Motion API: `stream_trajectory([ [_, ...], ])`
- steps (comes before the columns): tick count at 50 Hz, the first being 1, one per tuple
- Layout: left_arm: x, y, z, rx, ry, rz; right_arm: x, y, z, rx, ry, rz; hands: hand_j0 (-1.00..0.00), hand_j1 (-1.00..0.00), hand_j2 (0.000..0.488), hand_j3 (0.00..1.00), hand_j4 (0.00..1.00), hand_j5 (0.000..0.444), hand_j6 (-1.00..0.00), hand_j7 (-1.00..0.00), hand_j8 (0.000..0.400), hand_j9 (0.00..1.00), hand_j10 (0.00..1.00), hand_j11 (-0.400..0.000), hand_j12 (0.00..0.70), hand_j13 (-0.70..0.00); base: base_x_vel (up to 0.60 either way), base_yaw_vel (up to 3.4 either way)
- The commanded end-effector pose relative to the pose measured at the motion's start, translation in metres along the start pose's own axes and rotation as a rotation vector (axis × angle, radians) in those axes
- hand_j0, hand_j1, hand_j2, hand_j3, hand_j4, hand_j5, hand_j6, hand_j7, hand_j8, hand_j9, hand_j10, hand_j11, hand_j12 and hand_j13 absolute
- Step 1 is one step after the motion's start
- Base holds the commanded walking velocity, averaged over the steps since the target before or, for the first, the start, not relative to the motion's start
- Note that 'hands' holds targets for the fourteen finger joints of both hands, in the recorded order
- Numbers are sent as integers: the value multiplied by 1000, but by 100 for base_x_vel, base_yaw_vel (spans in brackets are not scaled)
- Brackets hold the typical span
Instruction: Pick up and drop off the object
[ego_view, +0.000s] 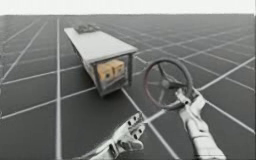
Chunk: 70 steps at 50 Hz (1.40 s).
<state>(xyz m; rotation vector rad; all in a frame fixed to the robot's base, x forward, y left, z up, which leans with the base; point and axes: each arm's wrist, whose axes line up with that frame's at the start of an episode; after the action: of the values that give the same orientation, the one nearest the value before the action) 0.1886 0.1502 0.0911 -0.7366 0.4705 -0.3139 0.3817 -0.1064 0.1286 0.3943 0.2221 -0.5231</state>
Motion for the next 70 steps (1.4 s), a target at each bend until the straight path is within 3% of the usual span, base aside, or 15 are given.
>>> stream_trajectory([
  [1, 2, -4, 1, 13, 8, -4, 3, -4, 7, 27, -21, -5, 0, 0, 0, 1000, 1000, 0, 0, 0, 0, 1000, 1000, -400, 0, -700, 56, 6],
  [70, 2, -4, 1, 13, 8, -4, 3, -4, 7, 27, -21, -5, 0, 0, 0, 1000, 1000, 0, 0, 0, 0, 1000, 1000, -400, 0, -700, 57, 4],
])
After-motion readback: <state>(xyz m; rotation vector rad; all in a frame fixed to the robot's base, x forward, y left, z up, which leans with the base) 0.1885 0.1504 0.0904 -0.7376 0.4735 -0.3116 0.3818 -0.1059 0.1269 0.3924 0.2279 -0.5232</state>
